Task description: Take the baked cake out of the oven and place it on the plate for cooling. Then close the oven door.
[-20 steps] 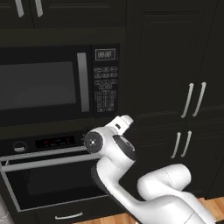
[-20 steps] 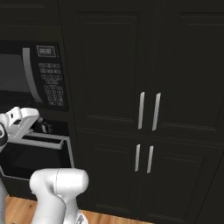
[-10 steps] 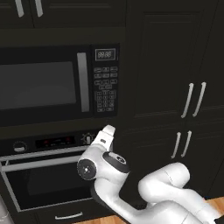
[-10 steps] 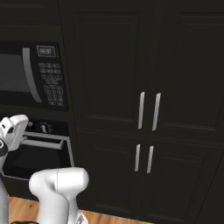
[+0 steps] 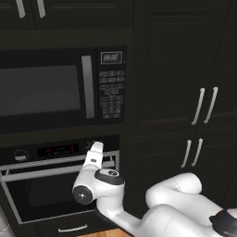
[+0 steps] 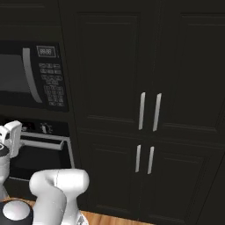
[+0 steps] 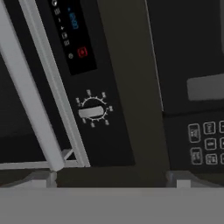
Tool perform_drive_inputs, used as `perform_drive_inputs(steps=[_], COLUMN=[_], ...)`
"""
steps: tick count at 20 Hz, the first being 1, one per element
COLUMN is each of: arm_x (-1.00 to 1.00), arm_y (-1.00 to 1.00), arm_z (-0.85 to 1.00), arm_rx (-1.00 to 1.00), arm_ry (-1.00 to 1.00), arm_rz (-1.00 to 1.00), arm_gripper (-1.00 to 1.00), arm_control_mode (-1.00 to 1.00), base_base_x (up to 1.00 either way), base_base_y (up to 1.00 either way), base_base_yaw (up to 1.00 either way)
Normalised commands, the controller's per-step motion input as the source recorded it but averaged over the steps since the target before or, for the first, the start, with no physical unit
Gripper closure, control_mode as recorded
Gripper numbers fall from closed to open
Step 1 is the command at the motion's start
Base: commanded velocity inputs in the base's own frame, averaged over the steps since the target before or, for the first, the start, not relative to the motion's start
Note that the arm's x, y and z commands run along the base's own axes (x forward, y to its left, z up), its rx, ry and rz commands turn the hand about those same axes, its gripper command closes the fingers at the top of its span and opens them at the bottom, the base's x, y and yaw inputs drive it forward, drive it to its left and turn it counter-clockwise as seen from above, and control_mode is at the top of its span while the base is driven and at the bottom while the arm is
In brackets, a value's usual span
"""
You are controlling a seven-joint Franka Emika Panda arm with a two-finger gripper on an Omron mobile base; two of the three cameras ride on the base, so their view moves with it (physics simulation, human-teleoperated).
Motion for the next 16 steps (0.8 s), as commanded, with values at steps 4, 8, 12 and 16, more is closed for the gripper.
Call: perform_drive_inputs(steps=[4,8,12,16], arm_x=[0.09,0.07,0.23,0.29], arm_y=[0.6,0.43,0.14,0.15], arm_z=[-0.38,-0.44,-0.44,-0.41], arm_rx=[-0.09,-0.06,-0.01,0.0], arm_ry=[0.01,0.0,0.0,-0.01], arm_rz=[0.0,-0.02,0.0,0.0], arm_gripper=[-1.0,-1.0,-1.0,-1.0], arm_control_mode=[-1.0,-1.0,-1.0,-1.0], base_base_x=[0.0,0.0,0.0,0.0], base_base_y=[0.0,0.0,0.0,0.0], base_base_yaw=[0.0,0.0,0.0,0.0])
